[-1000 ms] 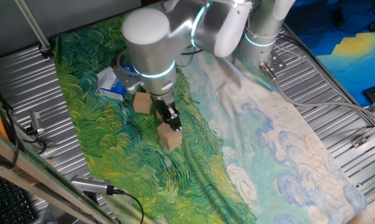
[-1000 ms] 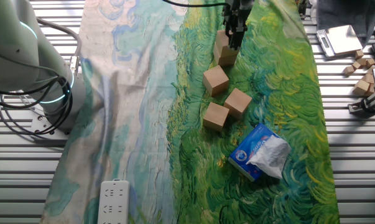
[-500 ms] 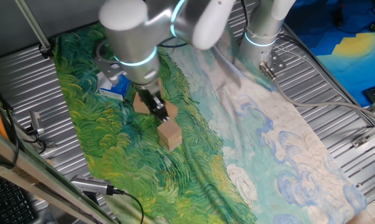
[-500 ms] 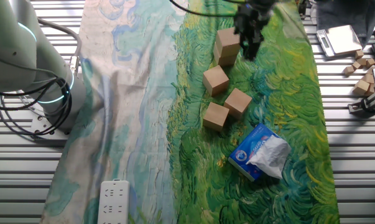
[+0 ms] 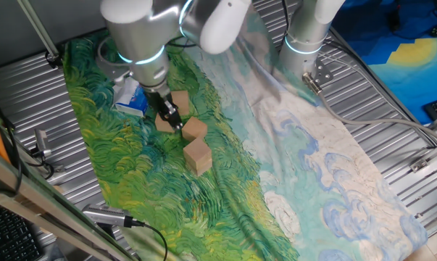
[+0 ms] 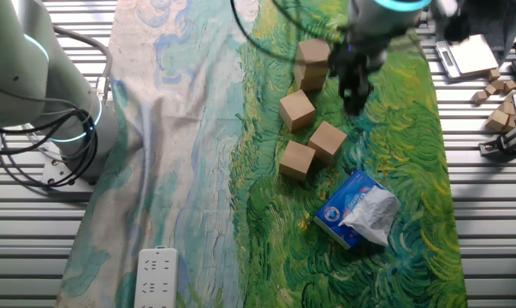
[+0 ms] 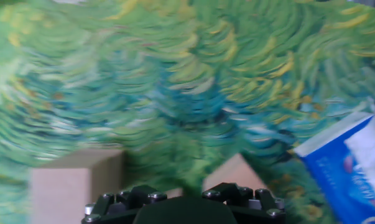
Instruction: Stack the blocks in a vertical line of five
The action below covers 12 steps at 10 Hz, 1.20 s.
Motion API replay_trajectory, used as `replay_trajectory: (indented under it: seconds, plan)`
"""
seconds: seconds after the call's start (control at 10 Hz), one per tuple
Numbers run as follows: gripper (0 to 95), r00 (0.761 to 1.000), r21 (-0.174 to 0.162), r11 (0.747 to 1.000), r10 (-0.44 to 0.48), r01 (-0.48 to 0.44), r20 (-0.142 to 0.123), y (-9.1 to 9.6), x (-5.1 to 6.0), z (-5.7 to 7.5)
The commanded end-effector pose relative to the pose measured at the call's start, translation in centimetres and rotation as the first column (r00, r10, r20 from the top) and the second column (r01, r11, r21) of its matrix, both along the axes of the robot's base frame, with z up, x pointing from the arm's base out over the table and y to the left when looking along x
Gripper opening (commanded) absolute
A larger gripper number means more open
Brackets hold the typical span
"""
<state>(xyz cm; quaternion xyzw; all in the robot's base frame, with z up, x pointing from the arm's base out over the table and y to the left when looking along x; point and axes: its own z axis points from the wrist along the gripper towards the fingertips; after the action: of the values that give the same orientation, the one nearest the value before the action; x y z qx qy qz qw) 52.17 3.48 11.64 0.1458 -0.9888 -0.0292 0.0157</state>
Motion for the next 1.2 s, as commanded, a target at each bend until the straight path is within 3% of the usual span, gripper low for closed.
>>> replay_trajectory:
  seconds: [0.1, 0.4, 0.6, 0.9, 1.2]
  plan:
    - [76.0, 0.999, 0.000, 0.999, 0.032, -0.032, 0.029, -1.5, 0.0, -1.9]
    - [76.0, 0.996, 0.002, 0.997, 0.082, -0.082, 0.047, -2.5, -0.1, -3.8]
    - [76.0, 0.981, -0.002, 0.983, 0.183, -0.184, 0.056, -3.0, -0.4, -4.7]
    - [76.0, 0.939, -0.016, 0.941, 0.338, -0.338, 0.070, -3.1, -0.6, -4.8]
    - [76.0, 0.917, -0.016, 0.921, 0.390, -0.390, 0.085, -3.1, -1.0, -4.8]
